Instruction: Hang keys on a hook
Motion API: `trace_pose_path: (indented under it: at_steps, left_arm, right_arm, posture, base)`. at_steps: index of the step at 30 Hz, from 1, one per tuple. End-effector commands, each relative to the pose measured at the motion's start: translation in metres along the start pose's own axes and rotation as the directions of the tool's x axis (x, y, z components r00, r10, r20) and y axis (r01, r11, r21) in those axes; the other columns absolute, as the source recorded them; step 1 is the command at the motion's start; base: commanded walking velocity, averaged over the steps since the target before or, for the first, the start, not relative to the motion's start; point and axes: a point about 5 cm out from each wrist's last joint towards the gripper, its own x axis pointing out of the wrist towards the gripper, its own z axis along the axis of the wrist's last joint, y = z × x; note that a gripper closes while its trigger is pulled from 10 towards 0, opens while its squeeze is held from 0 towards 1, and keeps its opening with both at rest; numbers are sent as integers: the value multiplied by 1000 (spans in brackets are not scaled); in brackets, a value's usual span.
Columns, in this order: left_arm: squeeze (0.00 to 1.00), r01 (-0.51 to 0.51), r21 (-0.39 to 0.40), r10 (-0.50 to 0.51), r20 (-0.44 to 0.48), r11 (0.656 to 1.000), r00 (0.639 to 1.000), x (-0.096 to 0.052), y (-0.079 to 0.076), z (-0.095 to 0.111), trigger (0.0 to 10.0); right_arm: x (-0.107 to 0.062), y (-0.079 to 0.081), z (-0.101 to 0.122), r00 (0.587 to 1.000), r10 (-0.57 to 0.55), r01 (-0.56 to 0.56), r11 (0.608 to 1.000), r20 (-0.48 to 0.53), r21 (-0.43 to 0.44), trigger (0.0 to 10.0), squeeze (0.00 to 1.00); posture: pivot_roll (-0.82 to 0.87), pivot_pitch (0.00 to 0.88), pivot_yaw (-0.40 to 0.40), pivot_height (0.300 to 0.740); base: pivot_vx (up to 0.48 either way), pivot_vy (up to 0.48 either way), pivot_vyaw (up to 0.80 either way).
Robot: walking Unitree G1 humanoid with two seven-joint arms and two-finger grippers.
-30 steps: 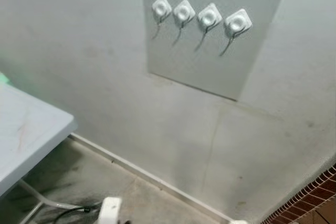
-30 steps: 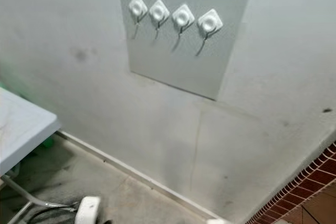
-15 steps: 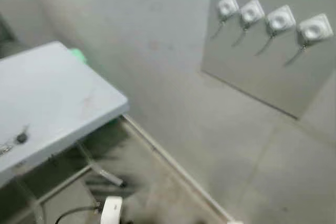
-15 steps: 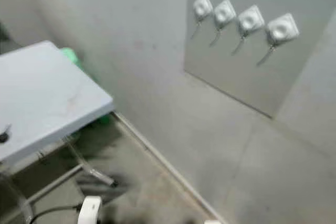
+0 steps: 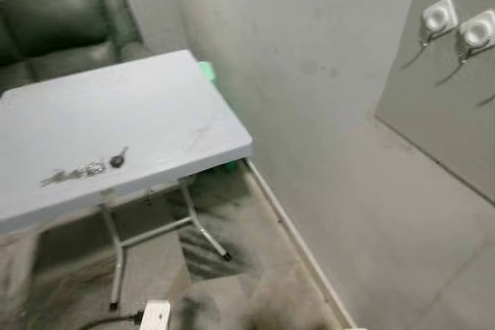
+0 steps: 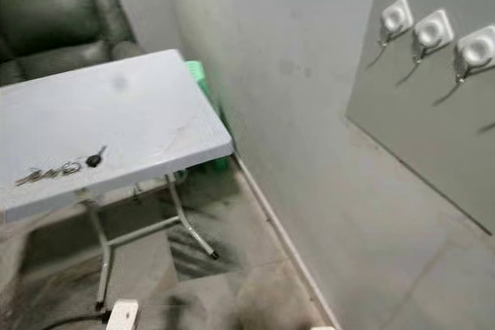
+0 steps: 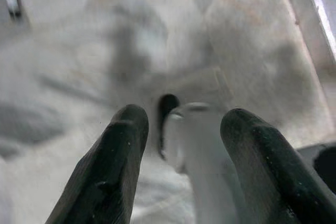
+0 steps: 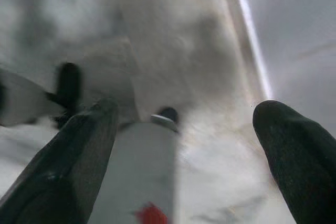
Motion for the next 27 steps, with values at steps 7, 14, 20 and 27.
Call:
trace_pose_path:
  at_steps: [7, 14, 20, 27]
  left_arm:
    - [0, -24, -51, 27, 45, 998, 999, -2, 15, 10, 10000]
    - [0, 68, -25, -61, 214, 997, 975, 9, -21, 71, 10000]
    - [0, 156, 53, -164, 386, 986, 908, 4, -29, 109, 10000]
    - [0, 195, 127, -233, 521, 973, 821, -6, -25, 130, 10000]
  right_arm:
    - [4, 12, 22, 996, 34, -34, 999, 77, 2, 10000, 0]
    - [6, 9, 52, 975, 42, -46, 999, 216, 15, 10000, 0]
    - [3, 10, 80, 928, 77, -79, 997, 365, -9, 10000, 0]
    - [-6, 14, 104, 834, 124, -115, 992, 537, -51, 10000, 0]
  posture:
    - [14, 21, 43, 740]
    - [11, 34, 41, 740]
    - [-4, 47, 44, 740]
    - [-13, 54, 48, 740]
  base:
    - [0, 0, 800]
    - [0, 0, 800]
    - [0, 0, 800]
    - [0, 0, 800]
